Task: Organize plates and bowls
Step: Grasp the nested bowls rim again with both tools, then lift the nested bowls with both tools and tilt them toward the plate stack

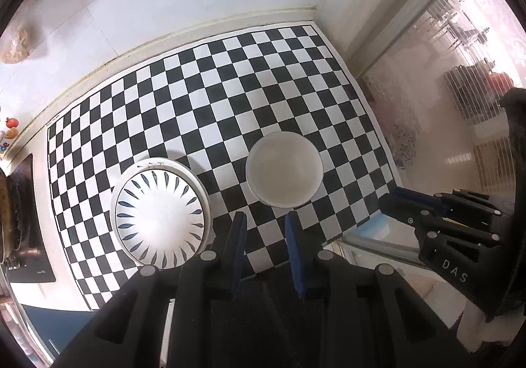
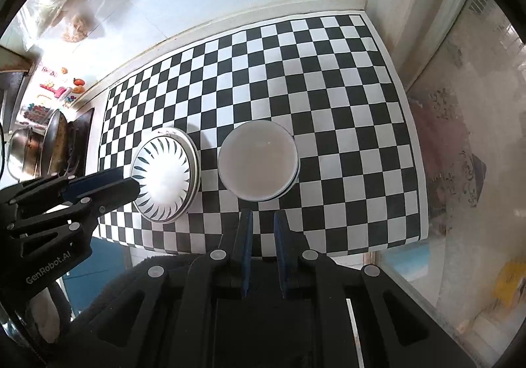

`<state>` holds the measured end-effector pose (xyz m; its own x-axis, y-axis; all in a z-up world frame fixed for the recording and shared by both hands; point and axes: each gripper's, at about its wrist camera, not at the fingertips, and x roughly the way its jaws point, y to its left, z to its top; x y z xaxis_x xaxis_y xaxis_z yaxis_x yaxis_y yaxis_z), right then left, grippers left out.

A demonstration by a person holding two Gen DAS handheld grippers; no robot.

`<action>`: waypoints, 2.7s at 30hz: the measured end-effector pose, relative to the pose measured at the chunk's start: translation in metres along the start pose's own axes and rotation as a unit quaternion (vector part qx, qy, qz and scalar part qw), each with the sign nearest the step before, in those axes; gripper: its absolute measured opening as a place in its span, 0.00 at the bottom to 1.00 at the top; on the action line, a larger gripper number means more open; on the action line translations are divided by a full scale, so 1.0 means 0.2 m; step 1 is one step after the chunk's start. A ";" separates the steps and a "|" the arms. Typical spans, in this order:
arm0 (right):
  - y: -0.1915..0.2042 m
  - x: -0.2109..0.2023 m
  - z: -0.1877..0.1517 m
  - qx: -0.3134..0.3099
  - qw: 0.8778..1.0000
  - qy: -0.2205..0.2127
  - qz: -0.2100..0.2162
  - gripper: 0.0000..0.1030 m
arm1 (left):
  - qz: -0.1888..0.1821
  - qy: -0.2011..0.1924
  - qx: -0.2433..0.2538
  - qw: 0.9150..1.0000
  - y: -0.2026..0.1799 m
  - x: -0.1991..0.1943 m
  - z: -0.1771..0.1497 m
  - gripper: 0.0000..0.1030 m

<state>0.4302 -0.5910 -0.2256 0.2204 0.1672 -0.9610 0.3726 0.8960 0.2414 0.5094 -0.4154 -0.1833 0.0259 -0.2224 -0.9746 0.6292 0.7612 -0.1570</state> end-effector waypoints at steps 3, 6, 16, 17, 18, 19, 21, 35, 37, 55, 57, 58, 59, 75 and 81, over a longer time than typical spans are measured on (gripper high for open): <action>-0.03 0.02 0.01 0.011 1.000 -0.005 0.003 0.16 | 0.005 0.000 -0.008 1.000 0.02 0.03 0.01 0.21; -0.05 0.07 0.04 0.021 1.000 -0.003 0.003 0.16 | 0.007 0.008 -0.019 1.000 0.05 0.10 0.02 0.22; -0.21 0.36 0.13 0.064 0.997 0.026 0.023 0.70 | -0.027 0.045 -0.068 0.996 0.18 0.44 0.12 0.25; -0.22 0.39 0.13 0.067 0.997 0.026 0.024 0.70 | -0.031 0.050 -0.074 0.996 0.20 0.48 0.14 0.25; -0.24 0.42 0.14 0.071 0.997 0.028 0.021 0.70 | -0.033 0.059 -0.082 0.994 0.22 0.53 0.15 0.25; -0.26 0.46 0.15 0.075 0.996 0.033 0.017 0.70 | -0.041 0.067 -0.088 0.993 0.24 0.57 0.16 0.25; -0.29 0.53 0.16 0.085 0.996 0.037 0.015 0.70 | -0.050 0.084 -0.100 0.990 0.26 0.65 0.18 0.25; -0.44 1.00 0.23 0.146 0.984 0.096 0.038 0.70 | -0.092 0.139 -0.111 0.980 0.22 0.95 0.34 0.28; -0.44 1.04 0.24 0.145 0.983 0.105 0.039 0.70 | -0.090 0.145 -0.108 0.979 0.21 0.99 0.35 0.29; -0.36 1.37 0.27 0.140 0.974 0.151 0.096 0.70 | -0.119 0.185 -0.117 0.968 0.24 1.26 0.34 0.49; -0.36 1.40 0.28 0.140 0.973 0.153 0.105 0.70 | -0.131 0.188 -0.121 0.966 0.24 1.28 0.35 0.51; -0.36 1.41 0.28 0.140 0.972 0.153 0.111 0.70 | -0.143 0.190 -0.127 0.963 0.25 1.30 0.35 0.52; -0.36 1.42 0.28 0.139 0.971 0.153 0.119 0.70 | -0.148 0.192 -0.131 0.961 0.24 1.31 0.34 0.54; -0.33 1.44 0.27 0.141 0.966 0.137 0.169 0.54 | -0.155 0.154 -0.126 0.968 0.28 1.23 0.32 0.50; -0.27 1.39 0.31 0.127 0.968 0.128 0.172 0.54 | -0.151 0.138 -0.131 0.970 0.33 1.17 0.32 0.50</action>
<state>0.5277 -0.6185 -0.4973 0.1517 0.5634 -0.8121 0.5342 0.6446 0.5469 0.6057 -0.4565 -0.4114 -0.3606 -0.3162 -0.8775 0.3548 0.8236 -0.4425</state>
